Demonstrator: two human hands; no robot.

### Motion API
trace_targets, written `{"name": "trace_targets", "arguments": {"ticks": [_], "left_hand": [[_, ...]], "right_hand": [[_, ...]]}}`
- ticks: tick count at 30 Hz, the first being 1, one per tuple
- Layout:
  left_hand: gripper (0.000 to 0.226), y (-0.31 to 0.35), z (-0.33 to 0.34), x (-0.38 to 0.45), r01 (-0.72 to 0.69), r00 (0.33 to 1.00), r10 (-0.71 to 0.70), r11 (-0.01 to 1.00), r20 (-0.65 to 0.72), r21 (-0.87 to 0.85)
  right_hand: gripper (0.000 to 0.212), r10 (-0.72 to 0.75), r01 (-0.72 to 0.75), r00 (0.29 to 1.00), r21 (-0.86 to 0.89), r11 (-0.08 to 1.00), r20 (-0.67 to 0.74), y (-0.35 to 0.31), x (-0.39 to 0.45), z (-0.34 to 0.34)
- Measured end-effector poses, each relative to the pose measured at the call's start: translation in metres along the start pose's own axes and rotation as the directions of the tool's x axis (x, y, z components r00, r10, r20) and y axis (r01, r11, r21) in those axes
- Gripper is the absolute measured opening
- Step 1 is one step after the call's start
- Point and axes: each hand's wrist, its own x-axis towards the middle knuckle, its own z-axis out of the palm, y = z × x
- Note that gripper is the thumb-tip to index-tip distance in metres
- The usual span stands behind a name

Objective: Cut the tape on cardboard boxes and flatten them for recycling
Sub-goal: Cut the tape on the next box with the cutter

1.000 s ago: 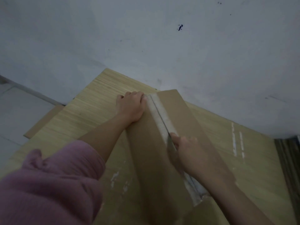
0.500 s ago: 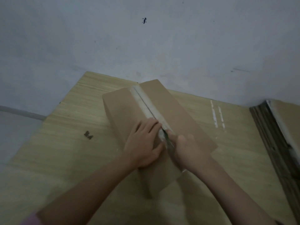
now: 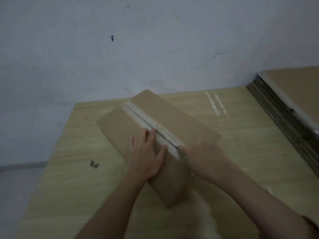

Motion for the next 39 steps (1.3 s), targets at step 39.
{"name": "trace_targets", "arguments": {"ticks": [39], "left_hand": [[0.093,0.019,-0.007,0.005,-0.477,0.858,0.466,0.879,0.215,-0.002]], "right_hand": [[0.046,0.308,0.013,0.835,0.576,0.818,-0.456,0.038,-0.077,0.085]]}}
